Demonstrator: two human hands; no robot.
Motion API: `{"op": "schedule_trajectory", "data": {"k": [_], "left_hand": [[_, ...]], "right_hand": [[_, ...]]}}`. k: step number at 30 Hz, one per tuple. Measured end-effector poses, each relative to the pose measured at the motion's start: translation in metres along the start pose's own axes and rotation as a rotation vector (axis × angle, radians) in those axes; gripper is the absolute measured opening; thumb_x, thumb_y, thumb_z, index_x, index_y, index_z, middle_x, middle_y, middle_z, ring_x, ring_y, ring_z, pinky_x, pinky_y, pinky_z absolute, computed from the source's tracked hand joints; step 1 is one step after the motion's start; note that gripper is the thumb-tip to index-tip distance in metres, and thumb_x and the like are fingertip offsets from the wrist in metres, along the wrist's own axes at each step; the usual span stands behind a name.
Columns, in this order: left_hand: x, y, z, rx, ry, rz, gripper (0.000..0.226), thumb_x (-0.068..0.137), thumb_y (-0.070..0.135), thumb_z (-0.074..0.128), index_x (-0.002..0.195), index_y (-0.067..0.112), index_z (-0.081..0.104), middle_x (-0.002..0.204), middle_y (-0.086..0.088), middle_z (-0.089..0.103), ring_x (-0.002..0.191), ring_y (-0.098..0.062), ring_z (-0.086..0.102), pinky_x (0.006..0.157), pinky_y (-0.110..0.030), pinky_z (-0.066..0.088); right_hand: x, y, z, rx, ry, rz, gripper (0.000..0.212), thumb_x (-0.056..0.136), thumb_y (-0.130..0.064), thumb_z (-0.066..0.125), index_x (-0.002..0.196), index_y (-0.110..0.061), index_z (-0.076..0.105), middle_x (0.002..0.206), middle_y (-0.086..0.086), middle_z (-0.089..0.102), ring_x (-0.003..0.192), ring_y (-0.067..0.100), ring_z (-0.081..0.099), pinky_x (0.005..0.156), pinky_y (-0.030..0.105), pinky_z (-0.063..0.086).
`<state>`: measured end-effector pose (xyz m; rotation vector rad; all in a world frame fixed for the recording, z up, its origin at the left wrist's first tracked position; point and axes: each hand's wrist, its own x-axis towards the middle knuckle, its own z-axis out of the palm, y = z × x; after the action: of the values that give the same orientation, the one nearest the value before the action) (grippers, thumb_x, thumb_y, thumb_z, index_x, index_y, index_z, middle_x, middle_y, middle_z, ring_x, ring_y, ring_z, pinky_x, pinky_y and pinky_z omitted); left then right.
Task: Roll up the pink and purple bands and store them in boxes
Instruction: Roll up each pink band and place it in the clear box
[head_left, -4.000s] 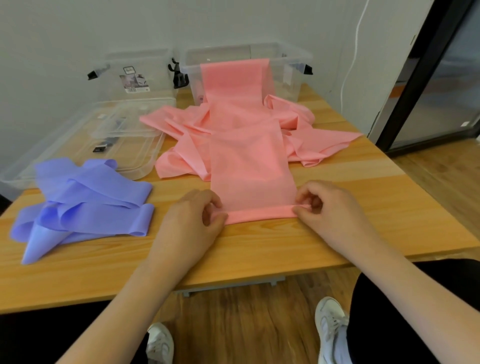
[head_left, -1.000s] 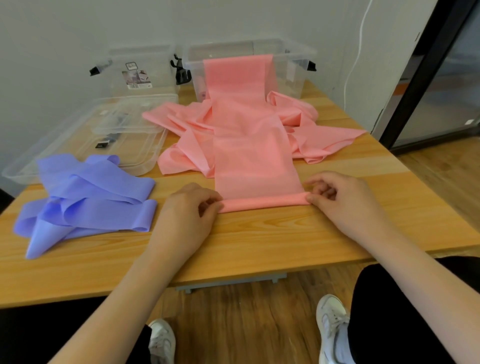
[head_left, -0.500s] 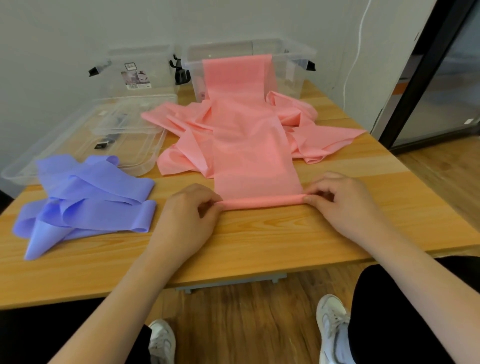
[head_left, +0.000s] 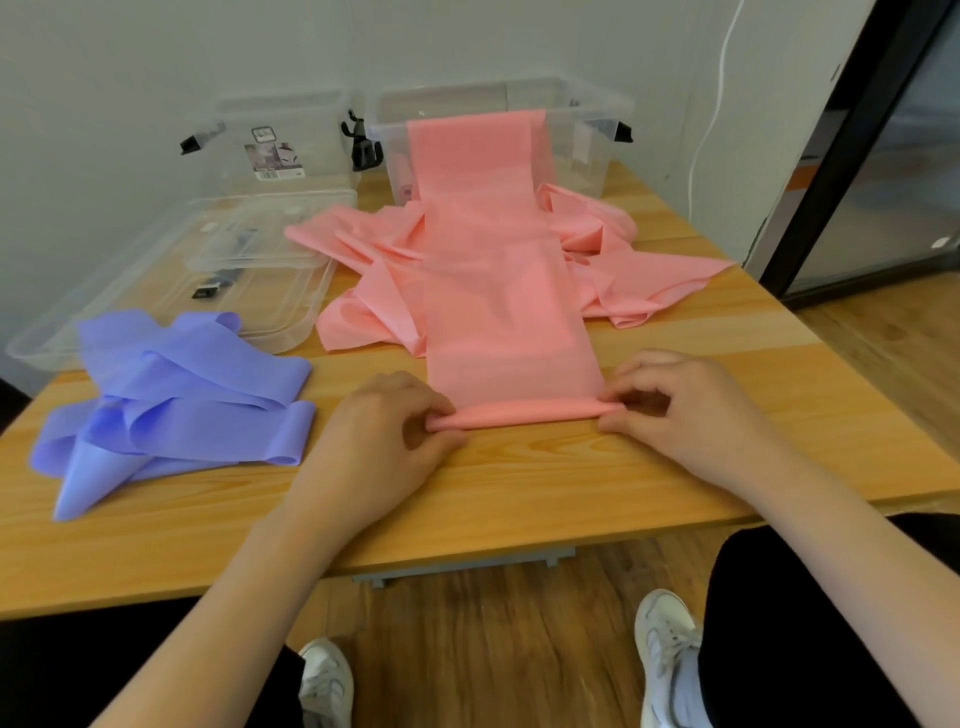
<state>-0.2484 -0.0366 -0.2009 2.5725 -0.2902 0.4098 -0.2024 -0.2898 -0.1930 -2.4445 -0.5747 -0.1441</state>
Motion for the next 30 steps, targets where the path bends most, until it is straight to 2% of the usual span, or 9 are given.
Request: {"op": "schedule_trajectory", "data": {"k": [5,10,12,14,17,21,25,28,30], "left_hand": [[0.0004,0.0040,0.0007,-0.046,0.078,-0.084,0.012,0.085,0.012,0.061,0.094,0.018,0.068,0.078,0.007,0.062,0.065,-0.002,0.051,0.065,-0.005,0.038],[-0.0007,0.0042,0.0035,-0.006,0.069,-0.077,0.011,0.083,0.013,0.062,0.091,0.020,0.062,0.077,0.005,0.056,0.067,-0.005,0.050,0.061,-0.015,0.039],[-0.0004,0.0019,0.0044,0.008,0.070,-0.041,0.009,0.081,0.011,0.066,0.087,0.017,0.067,0.083,0.002,0.057,0.070,-0.012,0.052,0.064,-0.025,0.043],[0.0001,-0.0009,0.0029,-0.012,0.046,-0.025,0.007,0.080,0.014,0.069,0.087,0.016,0.070,0.086,0.001,0.059,0.075,-0.015,0.053,0.069,-0.027,0.044],[-0.0002,-0.0027,0.0002,0.020,0.008,0.014,0.014,0.079,0.020,0.072,0.092,0.015,0.070,0.086,0.004,0.062,0.077,-0.009,0.050,0.072,-0.019,0.040],[0.0008,0.0008,0.0003,-0.036,0.082,-0.066,0.009,0.085,0.013,0.063,0.092,0.015,0.068,0.078,0.009,0.060,0.066,0.000,0.049,0.067,-0.003,0.036],[0.0014,0.0013,0.0037,-0.043,0.087,-0.113,0.010,0.084,0.014,0.063,0.092,0.019,0.060,0.073,0.013,0.053,0.067,-0.002,0.050,0.062,-0.010,0.039],[0.0008,-0.0015,0.0044,0.006,0.092,-0.048,0.008,0.080,0.012,0.067,0.086,0.016,0.065,0.079,0.005,0.055,0.068,-0.009,0.051,0.065,-0.026,0.045],[0.0007,-0.0039,0.0023,0.003,0.059,-0.022,0.007,0.079,0.016,0.070,0.086,0.016,0.068,0.084,0.003,0.058,0.074,-0.012,0.053,0.068,-0.021,0.043]], "right_hand": [[-0.0025,-0.0025,0.0021,0.045,0.071,0.010,0.018,0.081,-0.013,0.067,0.088,-0.030,0.065,0.077,-0.023,0.056,0.078,-0.013,0.051,0.068,0.000,0.034],[-0.0025,-0.0038,0.0051,0.058,0.079,0.027,0.022,0.079,-0.012,0.069,0.074,-0.032,0.062,0.072,-0.012,0.058,0.074,0.001,0.052,0.062,0.005,0.037],[-0.0014,-0.0032,0.0043,0.033,0.077,0.030,0.014,0.079,-0.014,0.069,0.076,-0.028,0.067,0.077,-0.014,0.057,0.076,-0.001,0.052,0.065,0.002,0.034],[-0.0004,-0.0020,0.0008,0.026,0.040,0.017,0.007,0.080,-0.018,0.069,0.082,-0.024,0.072,0.083,-0.016,0.057,0.082,-0.006,0.052,0.070,0.000,0.033],[-0.0008,-0.0003,-0.0010,-0.016,-0.019,-0.024,0.014,0.077,-0.019,0.072,0.091,-0.023,0.072,0.087,-0.023,0.056,0.085,-0.005,0.053,0.076,-0.002,0.032],[-0.0017,-0.0019,0.0016,0.023,0.041,0.015,0.016,0.083,-0.015,0.066,0.095,-0.025,0.070,0.081,-0.021,0.058,0.078,-0.005,0.054,0.070,-0.001,0.033],[-0.0018,-0.0039,0.0045,0.053,0.086,0.032,0.019,0.079,-0.009,0.068,0.080,-0.028,0.061,0.072,-0.011,0.057,0.074,0.002,0.052,0.063,0.004,0.037],[-0.0002,-0.0012,0.0036,-0.002,0.064,0.014,0.011,0.081,-0.015,0.068,0.080,-0.026,0.068,0.080,-0.013,0.056,0.075,0.001,0.052,0.067,0.002,0.034],[0.0006,0.0008,0.0016,0.000,0.005,-0.005,0.008,0.081,-0.020,0.067,0.087,-0.024,0.070,0.088,-0.015,0.057,0.084,0.000,0.053,0.073,0.002,0.034]]}}
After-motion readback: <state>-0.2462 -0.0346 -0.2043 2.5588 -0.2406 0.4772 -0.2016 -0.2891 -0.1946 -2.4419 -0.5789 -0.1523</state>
